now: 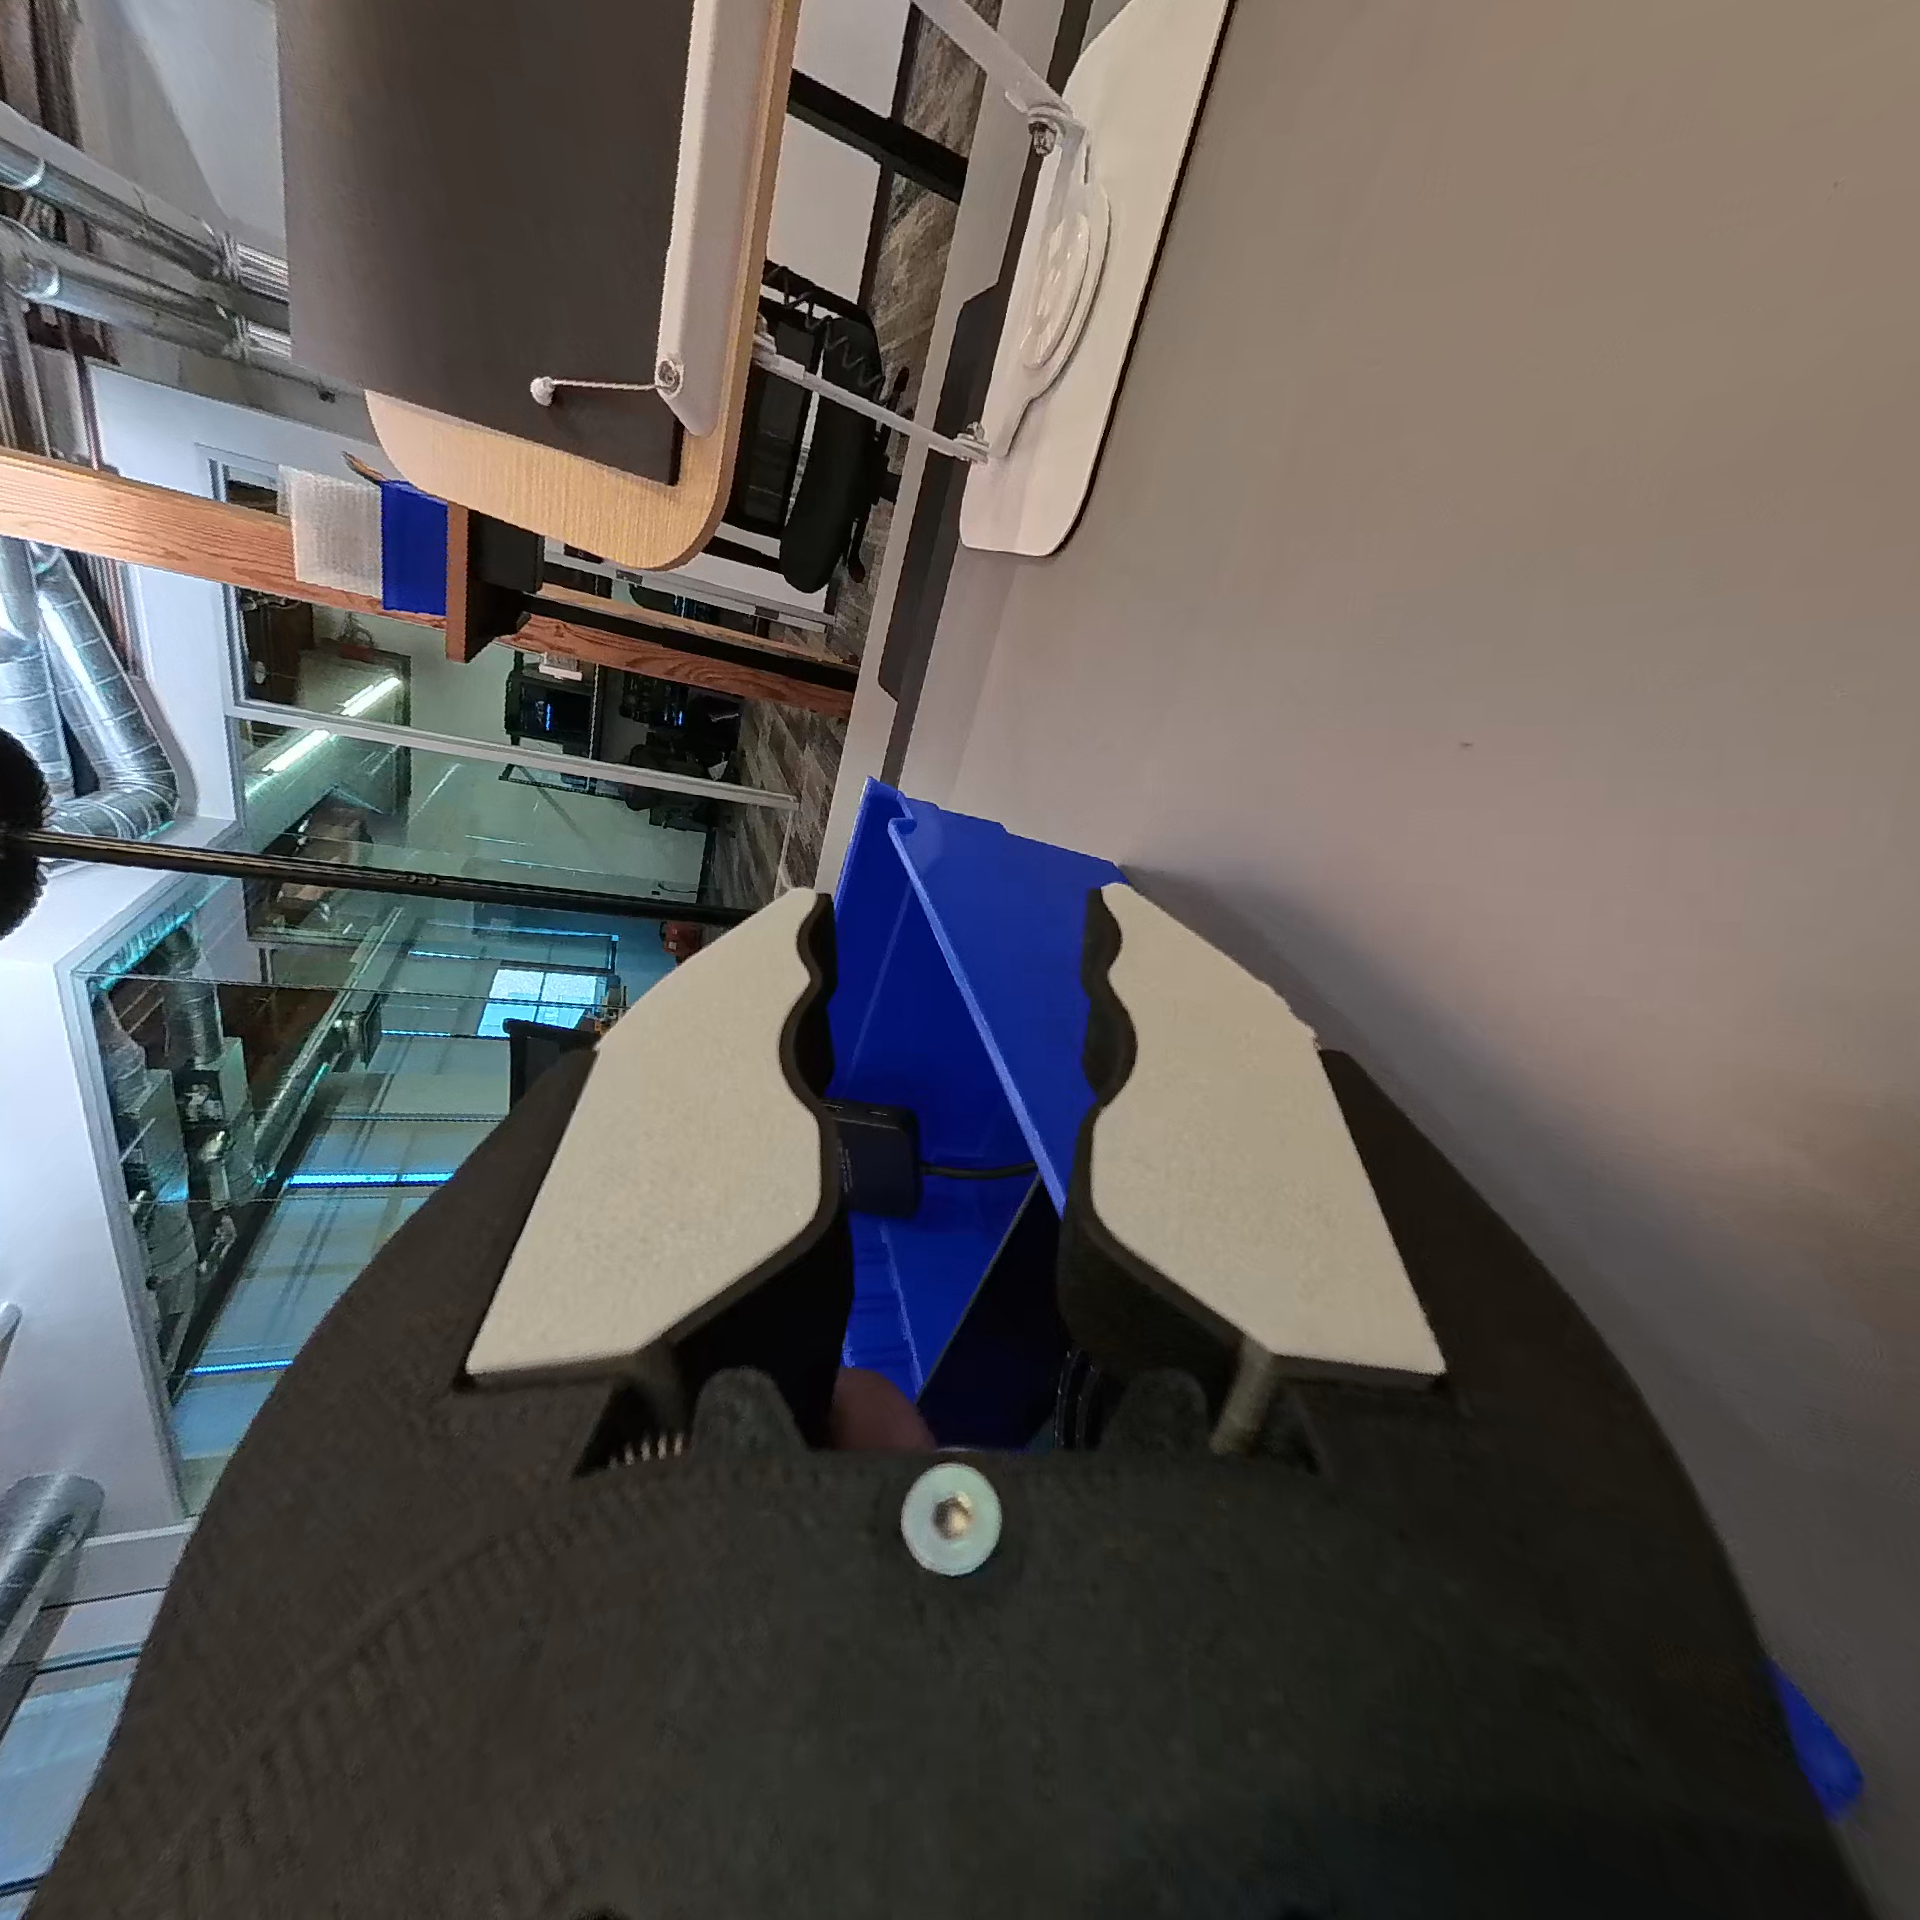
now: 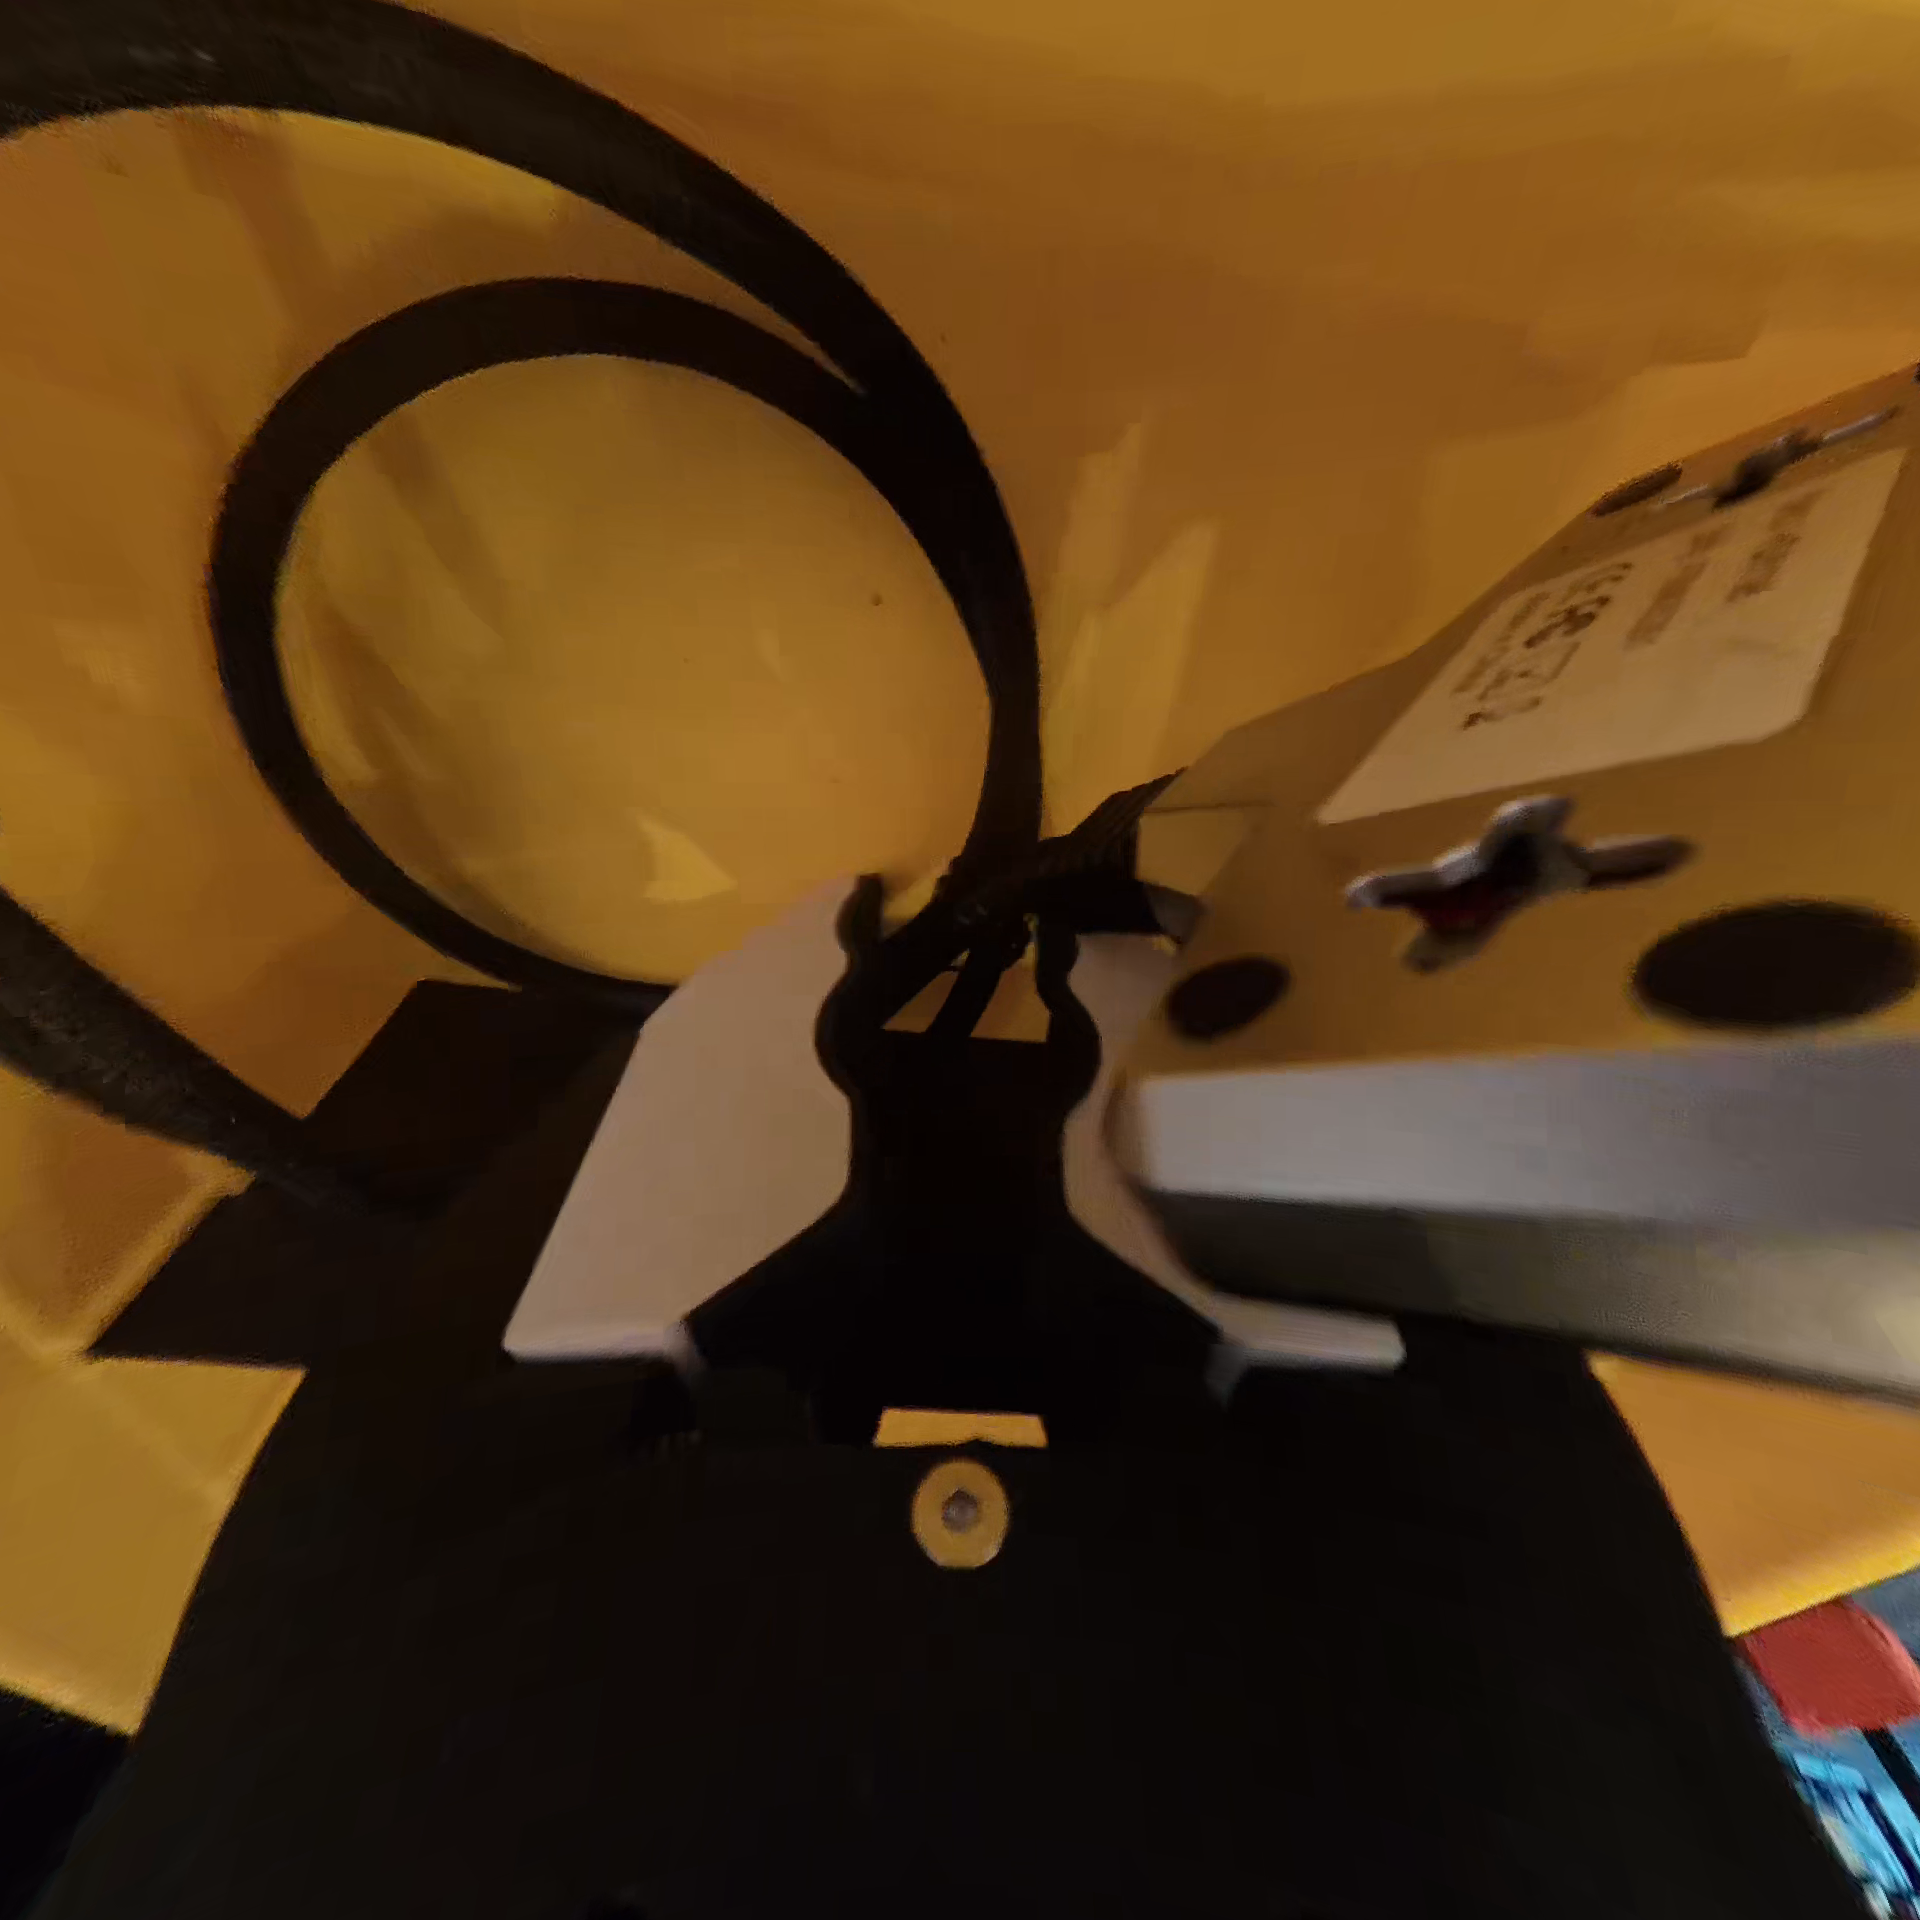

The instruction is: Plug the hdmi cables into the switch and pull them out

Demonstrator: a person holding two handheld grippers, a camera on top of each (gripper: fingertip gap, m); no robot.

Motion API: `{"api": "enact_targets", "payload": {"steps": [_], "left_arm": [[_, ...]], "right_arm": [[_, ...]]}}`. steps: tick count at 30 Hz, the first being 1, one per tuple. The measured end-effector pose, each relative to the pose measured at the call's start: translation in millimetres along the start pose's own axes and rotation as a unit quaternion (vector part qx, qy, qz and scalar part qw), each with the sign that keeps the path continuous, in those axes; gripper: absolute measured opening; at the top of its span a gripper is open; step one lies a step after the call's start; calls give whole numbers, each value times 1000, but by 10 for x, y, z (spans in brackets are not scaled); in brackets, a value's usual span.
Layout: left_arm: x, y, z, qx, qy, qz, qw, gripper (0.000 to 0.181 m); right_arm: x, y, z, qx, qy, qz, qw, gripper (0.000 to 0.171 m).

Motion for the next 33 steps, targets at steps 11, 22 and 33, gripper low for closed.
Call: {"api": "enact_targets", "payload": {"steps": [11,22,33], "left_arm": [[-10,1,8,1,-2,2,1000,46],[-43,-18,56,-5,-10,-8,1000,45],[-19,26,113,-11,-19,-10,1000,43]], "right_arm": [[-547,438,-58,-11,-106,-132,985,66],[-983,-138,-998,130,-173,-338,916,67],[-1008,-310,-865,-4,29,-461,887,10]]}}
Point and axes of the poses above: each gripper's, where its closed fingertips meet, x out along the fingers, y out of its underside, z = x × y across the jaws, the point moved 8 cm from there along -x, back along the fingers, and after that the axes turned 12 degrees about z, right-handed, at the moved point
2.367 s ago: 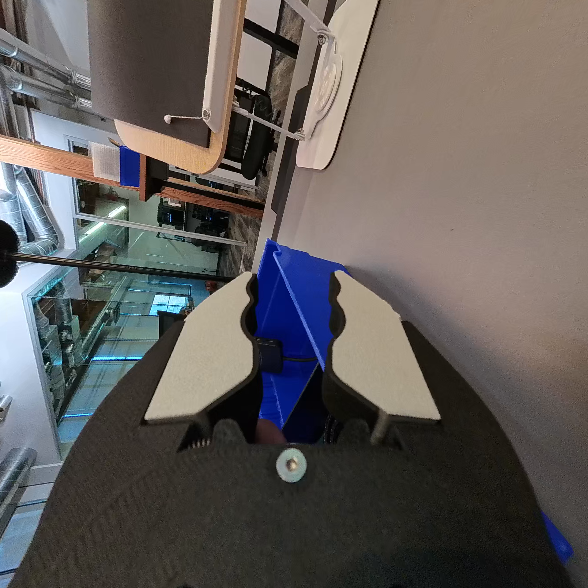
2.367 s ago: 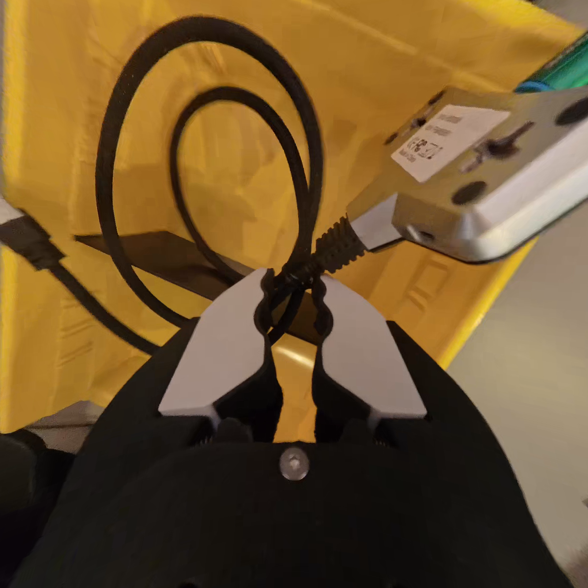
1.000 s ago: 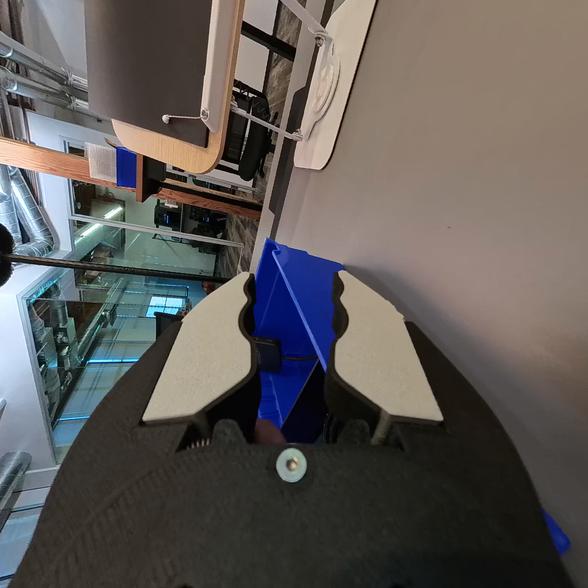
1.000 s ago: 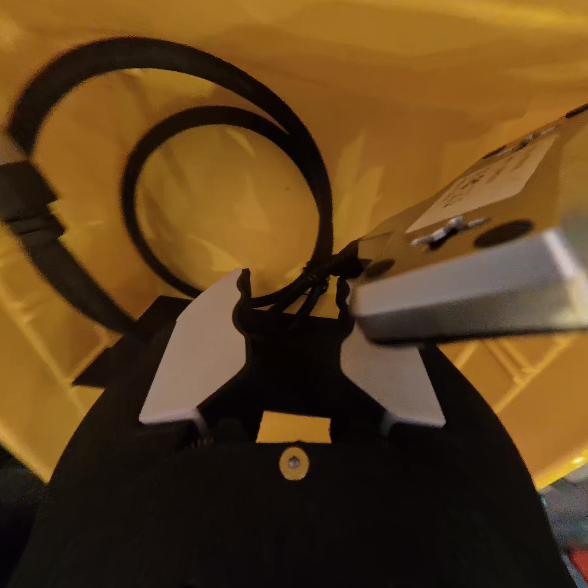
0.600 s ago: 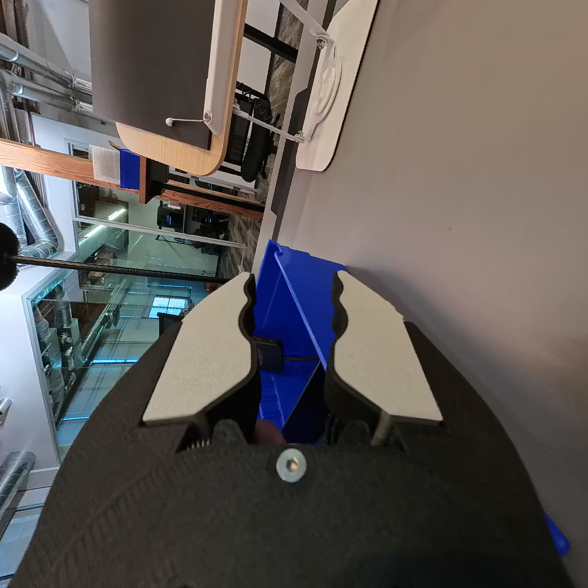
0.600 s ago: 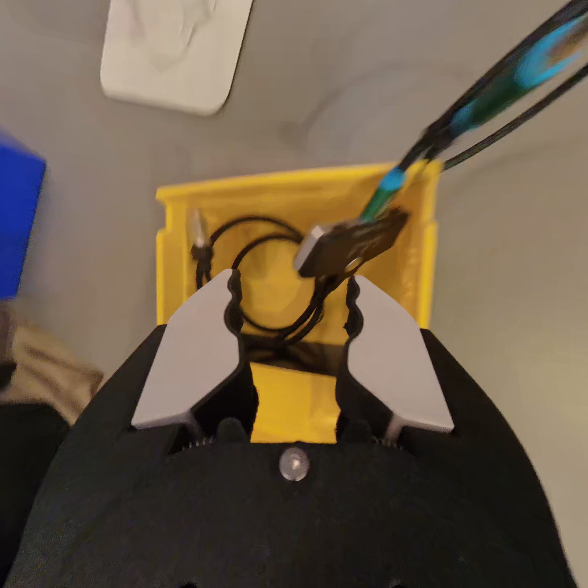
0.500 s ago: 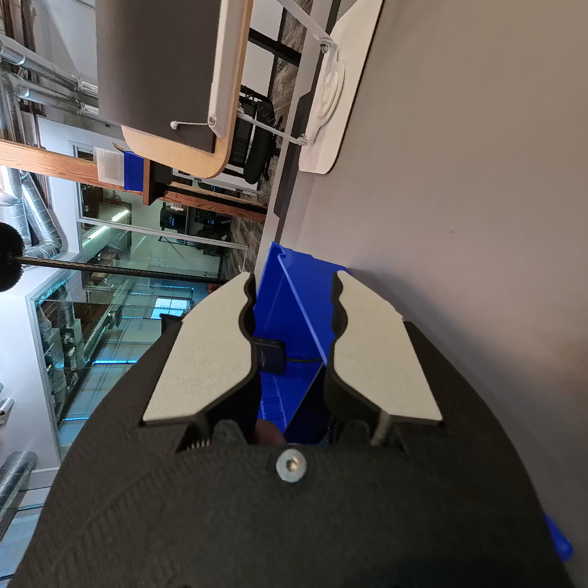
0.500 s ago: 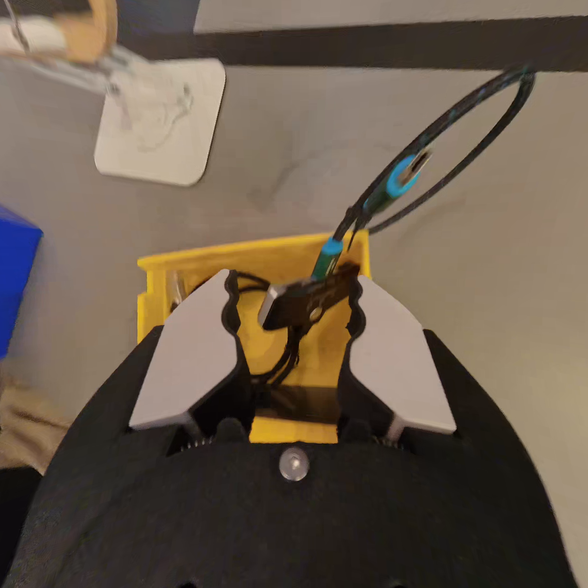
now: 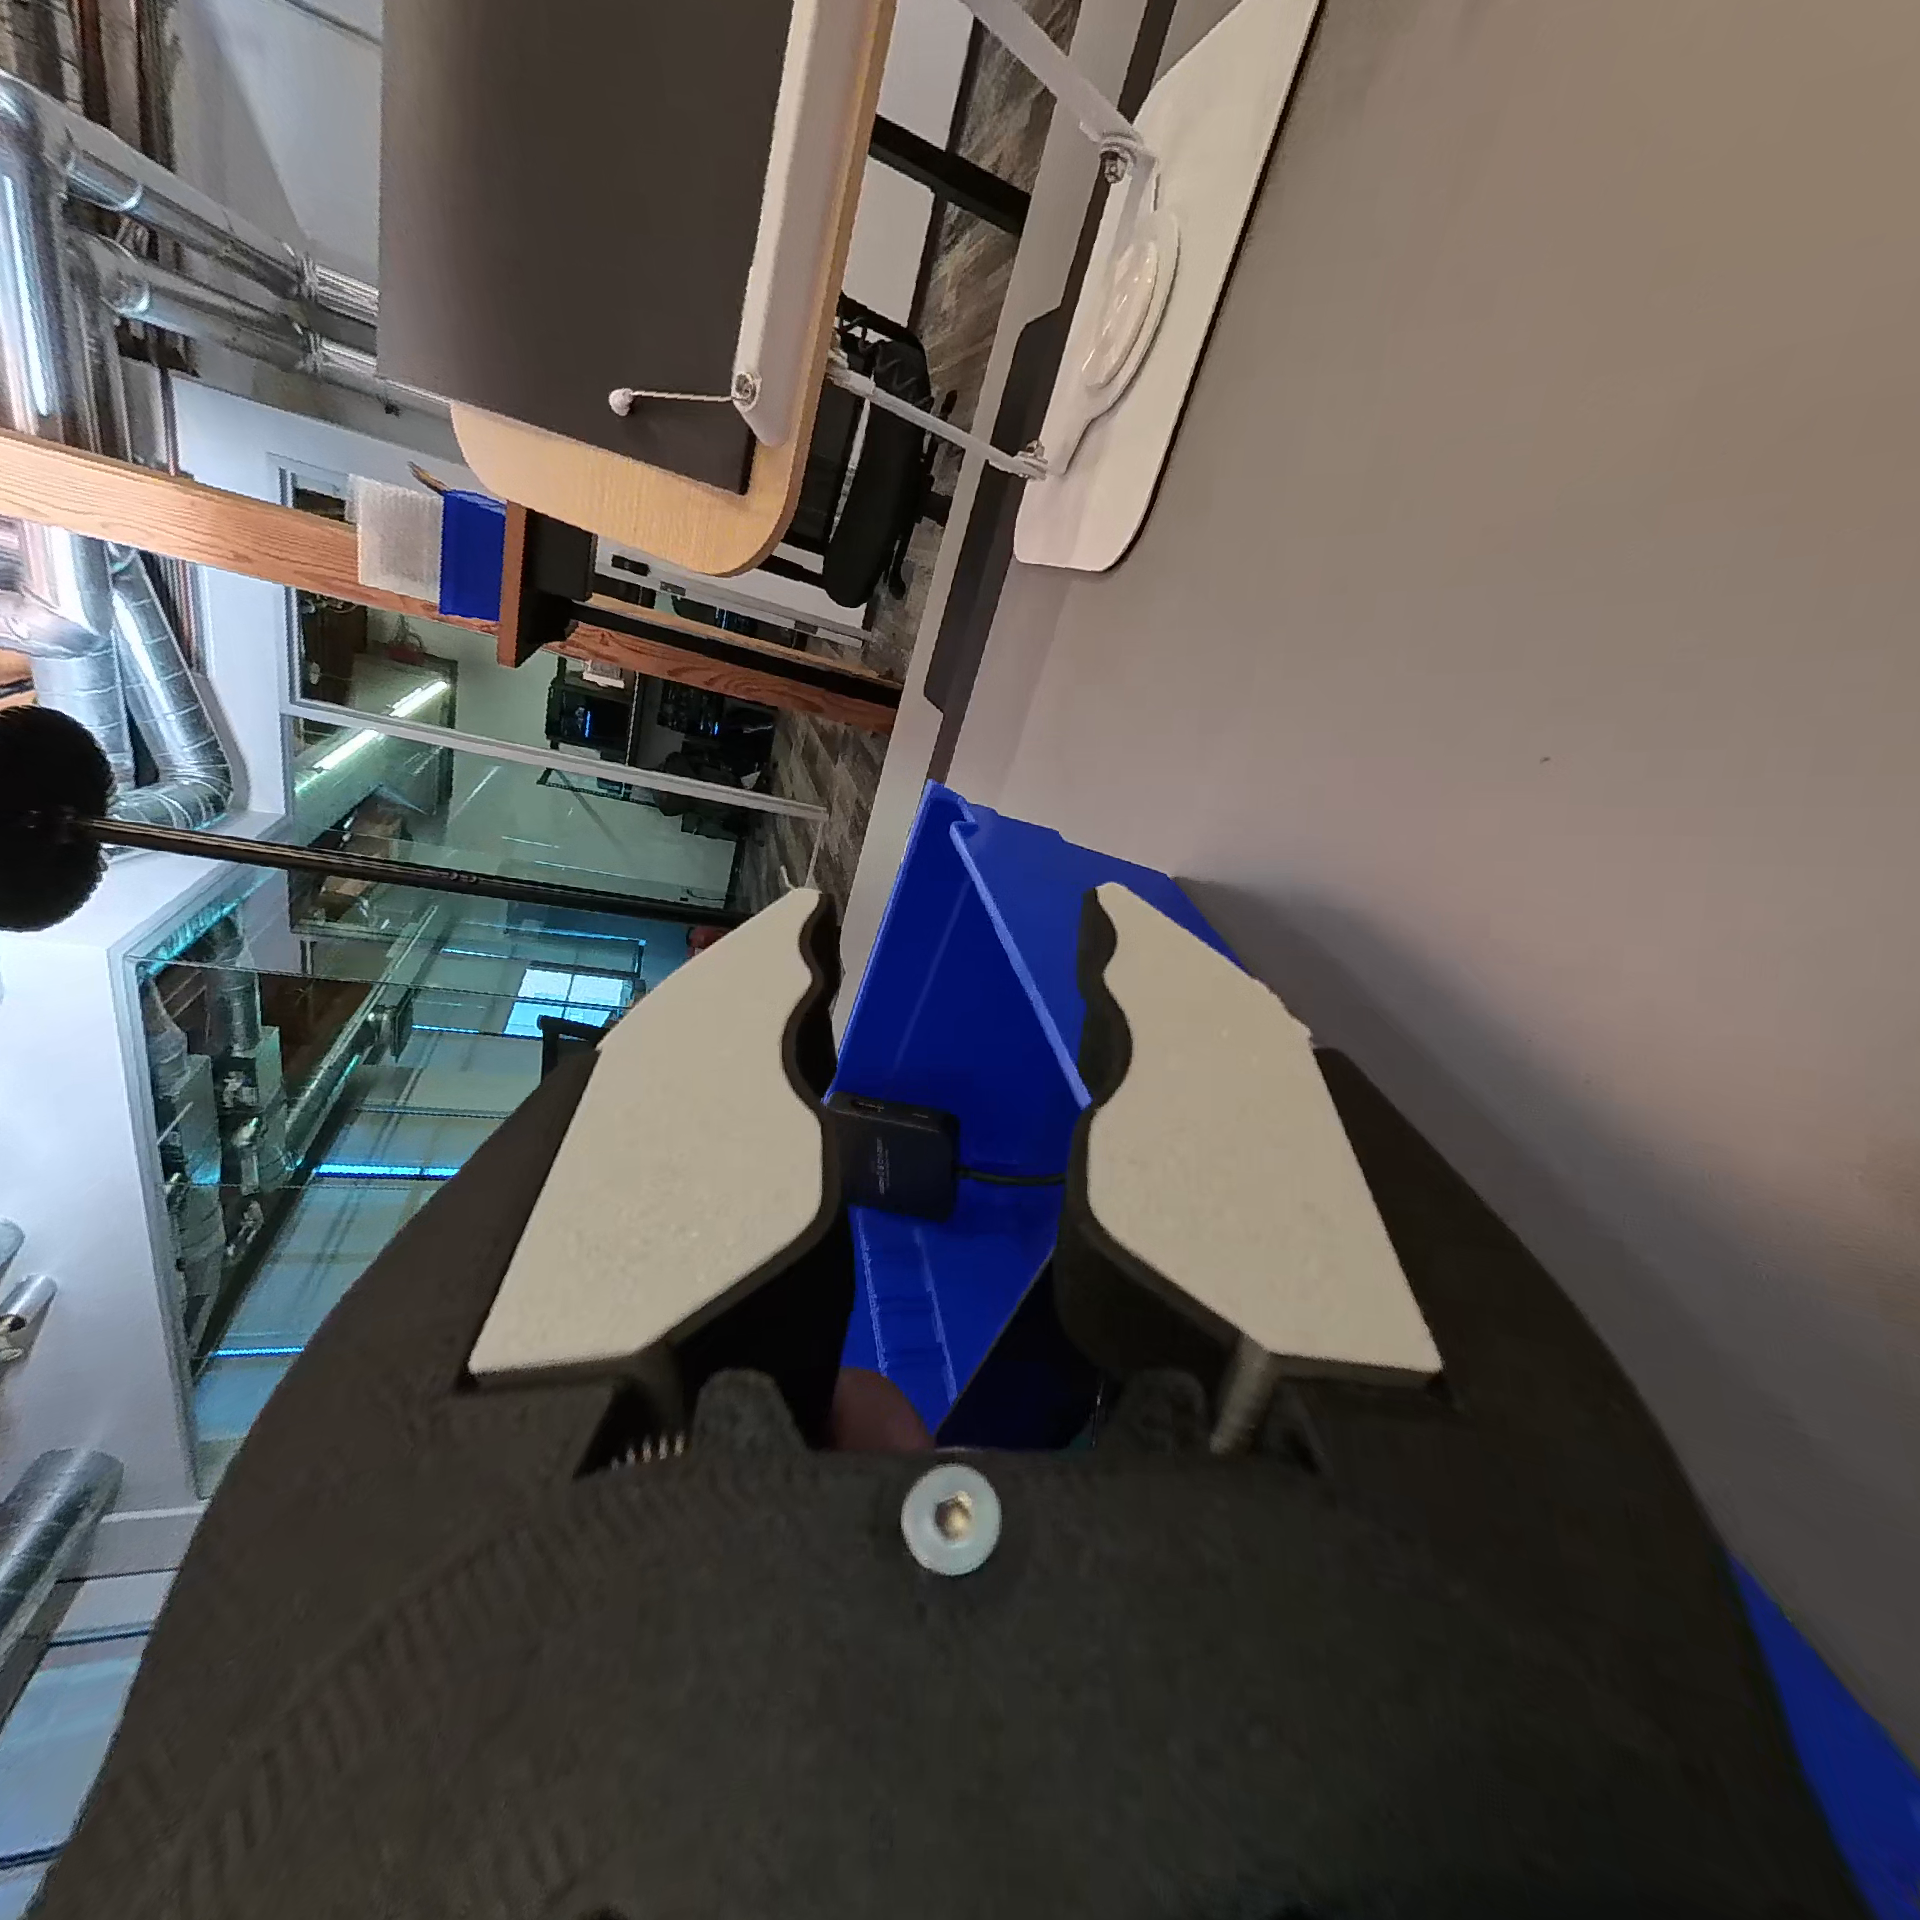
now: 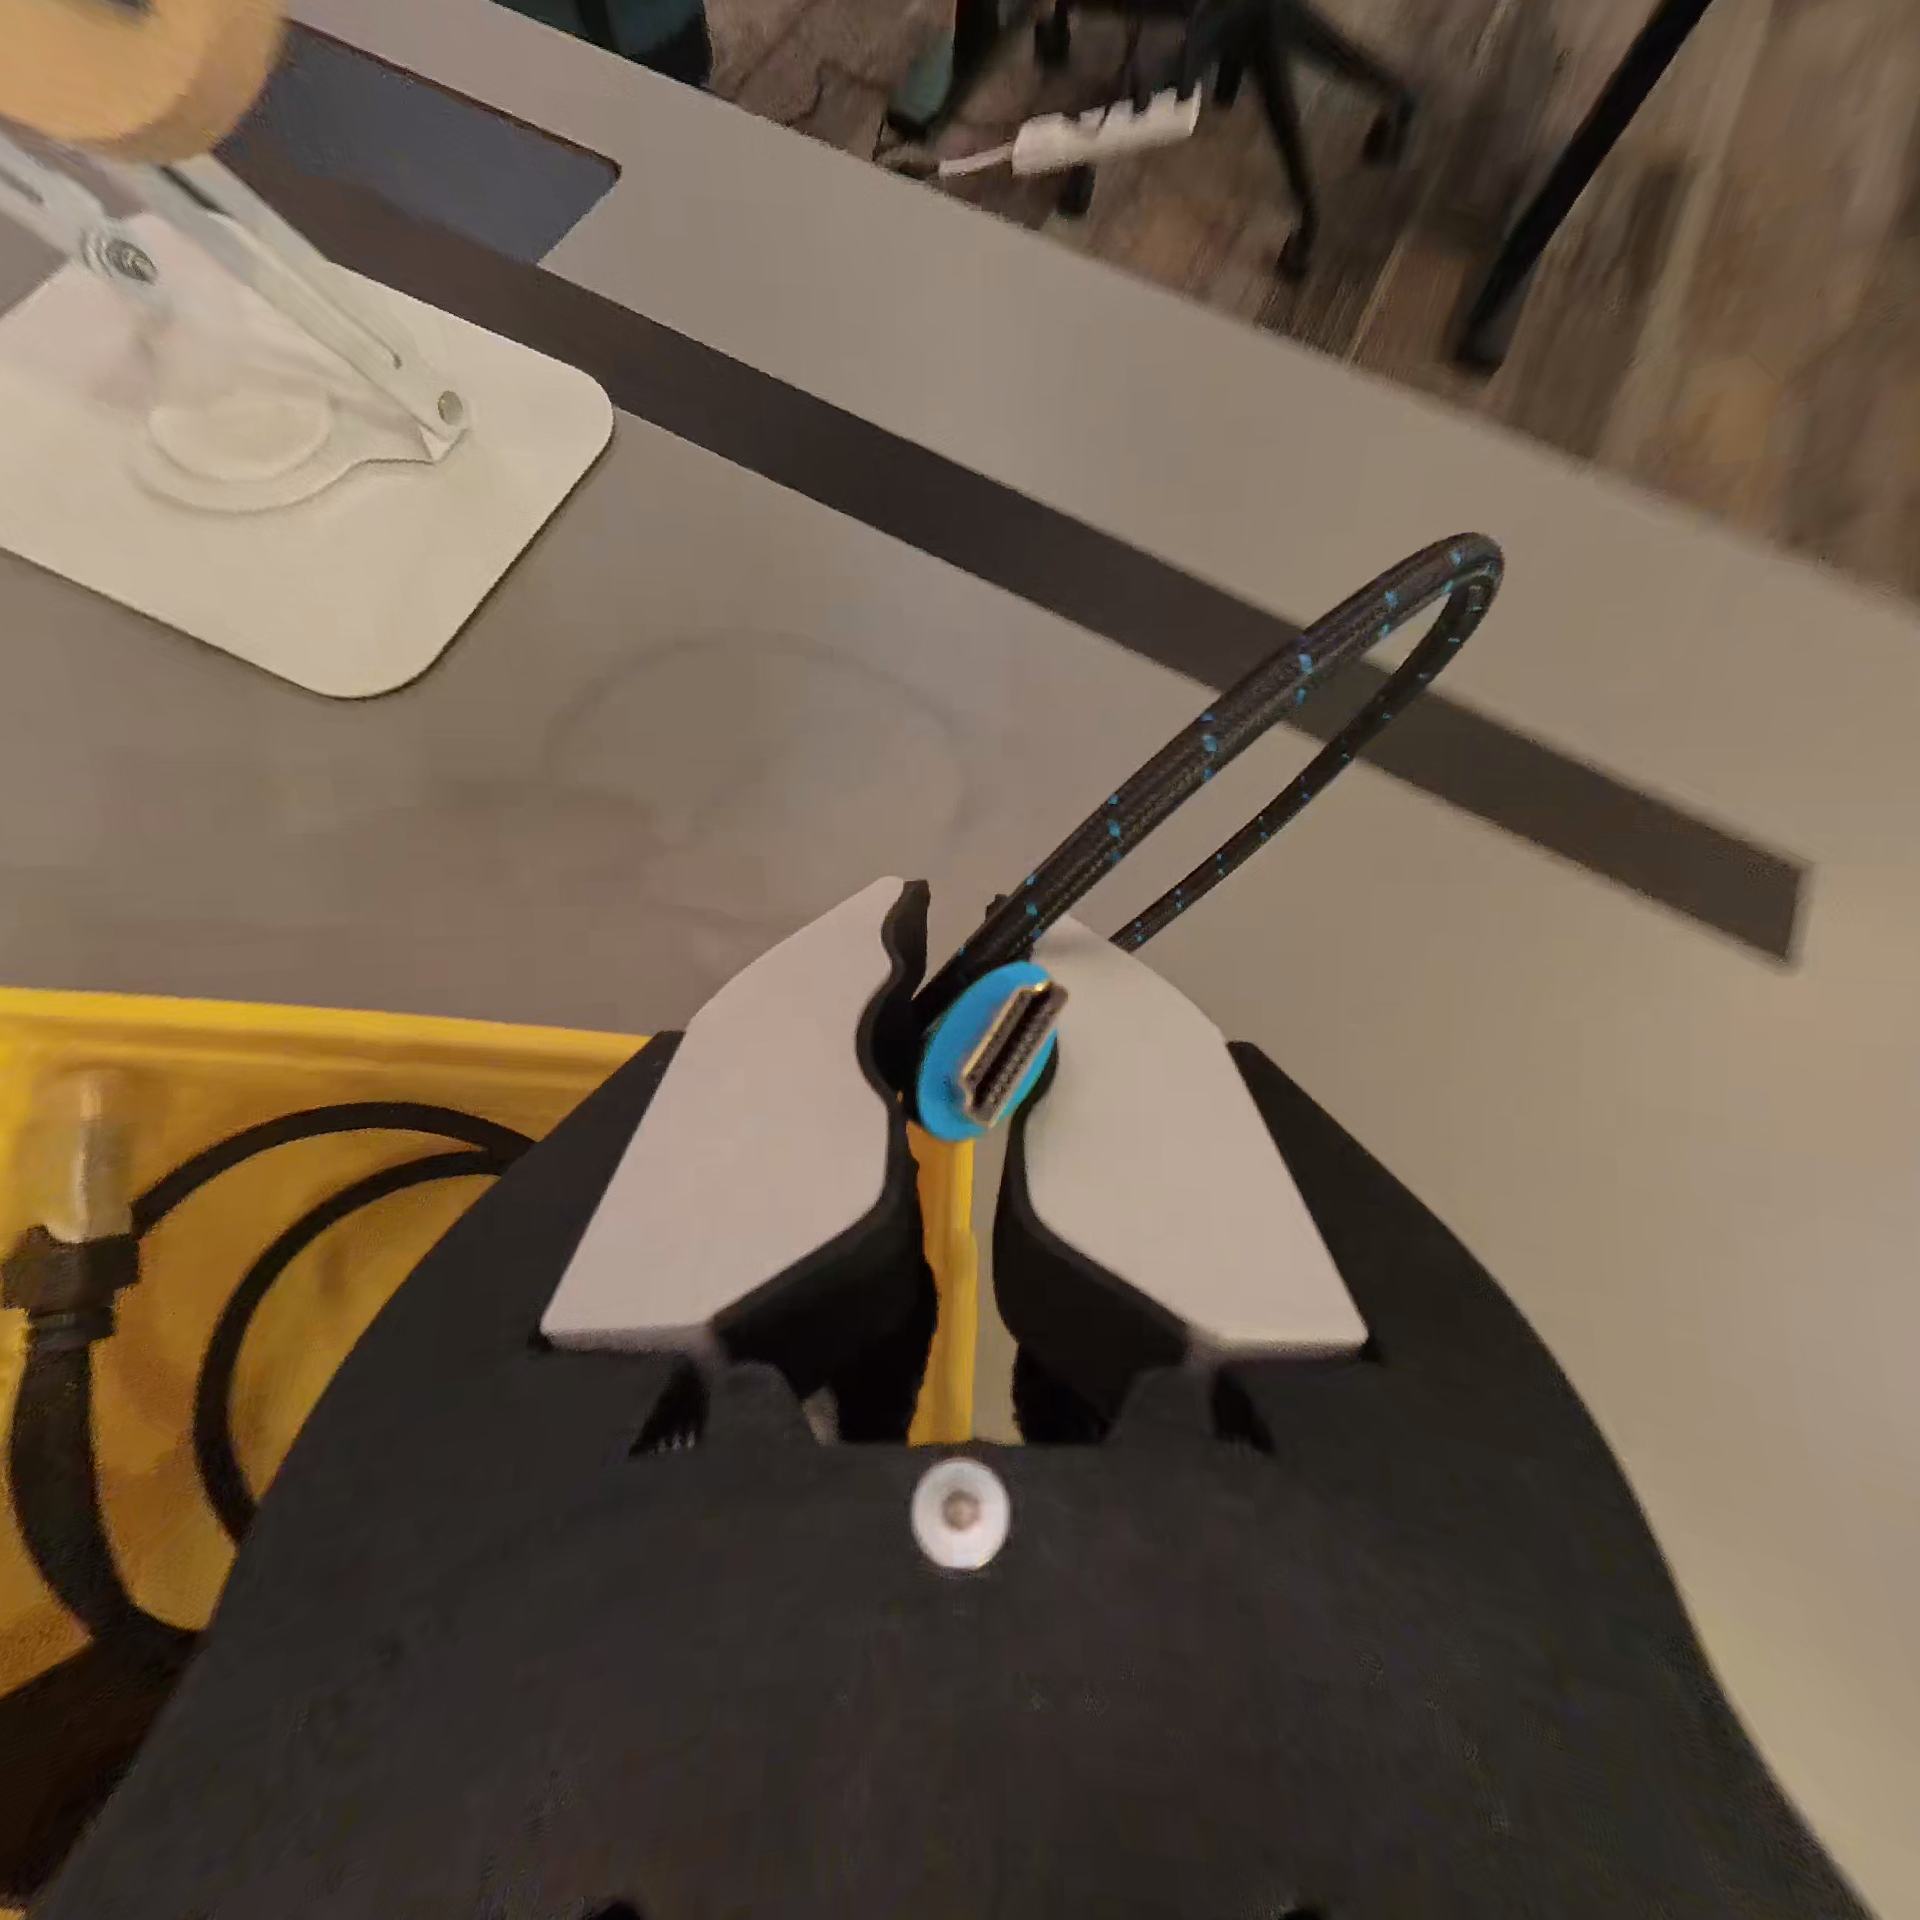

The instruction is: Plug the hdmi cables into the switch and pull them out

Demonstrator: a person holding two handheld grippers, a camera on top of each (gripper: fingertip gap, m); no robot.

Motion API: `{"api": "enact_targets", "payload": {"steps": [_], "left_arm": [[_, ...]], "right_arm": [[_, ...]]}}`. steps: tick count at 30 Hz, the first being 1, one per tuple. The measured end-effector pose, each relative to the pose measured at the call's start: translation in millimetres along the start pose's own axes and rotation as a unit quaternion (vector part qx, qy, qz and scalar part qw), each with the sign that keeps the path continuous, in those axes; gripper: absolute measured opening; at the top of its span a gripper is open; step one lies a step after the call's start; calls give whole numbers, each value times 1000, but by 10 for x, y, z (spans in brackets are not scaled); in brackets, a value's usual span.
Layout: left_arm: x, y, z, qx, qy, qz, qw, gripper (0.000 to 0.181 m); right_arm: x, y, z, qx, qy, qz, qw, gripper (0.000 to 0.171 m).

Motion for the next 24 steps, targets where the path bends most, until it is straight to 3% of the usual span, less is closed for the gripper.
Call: {"api": "enact_targets", "payload": {"steps": [3,7,18,24], "left_arm": [[2,-2,-17,3,1,0,1000,43],[-17,-13,1,3,-5,0,1000,43],[-27,-27,-7,10,-12,0,1000,43],[-28,-20,-8,14,-17,1,1000,43]], "right_arm": [[-165,-23,146,-73,72,-20,995,10],[-310,-8,334,-176,199,1,964,11],[-531,183,894,-320,287,-33,902,11],[-292,359,920,-306,274,-5,912,10]]}}
Point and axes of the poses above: each gripper's, where its closed fingertips meet, x out along the fingers, y out of its underside, z = x × y across the jaws, the point moved 8 cm from there along -x, back along the fingers, and after that the axes turned 12 degrees about z, right-handed, at the moved point
